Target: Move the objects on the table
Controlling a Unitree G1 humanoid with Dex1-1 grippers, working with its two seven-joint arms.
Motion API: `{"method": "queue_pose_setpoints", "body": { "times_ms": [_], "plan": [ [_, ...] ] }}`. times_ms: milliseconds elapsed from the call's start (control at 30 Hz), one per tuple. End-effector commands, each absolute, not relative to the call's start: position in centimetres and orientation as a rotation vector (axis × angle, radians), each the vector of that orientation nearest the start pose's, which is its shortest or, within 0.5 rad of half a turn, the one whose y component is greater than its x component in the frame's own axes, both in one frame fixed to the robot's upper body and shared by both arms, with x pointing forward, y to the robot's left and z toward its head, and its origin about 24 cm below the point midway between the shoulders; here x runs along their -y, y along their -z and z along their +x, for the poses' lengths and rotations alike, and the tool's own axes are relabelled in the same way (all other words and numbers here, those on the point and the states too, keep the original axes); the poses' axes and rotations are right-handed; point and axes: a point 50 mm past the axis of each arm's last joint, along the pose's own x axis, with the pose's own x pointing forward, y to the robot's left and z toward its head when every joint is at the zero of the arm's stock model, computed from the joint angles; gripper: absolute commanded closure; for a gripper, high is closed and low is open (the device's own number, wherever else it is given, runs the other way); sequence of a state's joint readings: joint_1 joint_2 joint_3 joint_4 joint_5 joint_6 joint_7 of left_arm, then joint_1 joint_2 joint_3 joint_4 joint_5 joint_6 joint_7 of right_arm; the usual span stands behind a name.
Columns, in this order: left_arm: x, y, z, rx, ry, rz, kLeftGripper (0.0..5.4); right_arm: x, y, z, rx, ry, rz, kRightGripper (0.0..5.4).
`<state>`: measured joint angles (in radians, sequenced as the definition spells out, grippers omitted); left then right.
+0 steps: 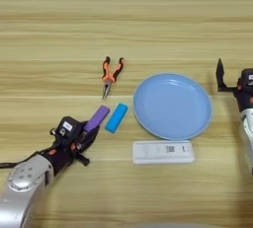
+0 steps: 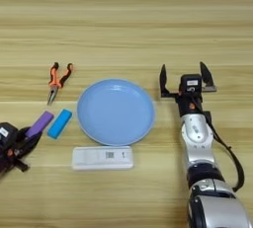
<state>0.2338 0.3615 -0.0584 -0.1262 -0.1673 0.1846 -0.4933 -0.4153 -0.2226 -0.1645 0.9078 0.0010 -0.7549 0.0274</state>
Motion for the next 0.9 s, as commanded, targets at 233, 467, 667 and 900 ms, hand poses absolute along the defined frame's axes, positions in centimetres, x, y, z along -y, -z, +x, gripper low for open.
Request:
{"method": "queue_pose_setpoints", "body": {
  "times_ms": [233, 467, 667, 900],
  "plan": [
    [-17.9, -0.9, 19.5, -0.35, 0.553, 0.1, 4.05, 21.7, -4.1, 30.9, 0.287, 0.08, -0.181, 0.0],
    [-18.2, -2.3, 20.7, -0.292, 0.574, 0.133, 4.06, 21.5, -4.0, 30.9, 0.289, 0.077, -0.179, 0.0],
    [-18.3, -4.6, 22.2, -0.206, 0.602, 0.165, 4.06, 21.4, -4.0, 30.9, 0.293, 0.076, -0.176, 0.0],
    [-18.2, -6.1, 22.6, -0.162, 0.635, 0.186, 4.06, 21.3, -4.1, 30.8, 0.297, 0.075, -0.175, 0.0]
  ]
}}
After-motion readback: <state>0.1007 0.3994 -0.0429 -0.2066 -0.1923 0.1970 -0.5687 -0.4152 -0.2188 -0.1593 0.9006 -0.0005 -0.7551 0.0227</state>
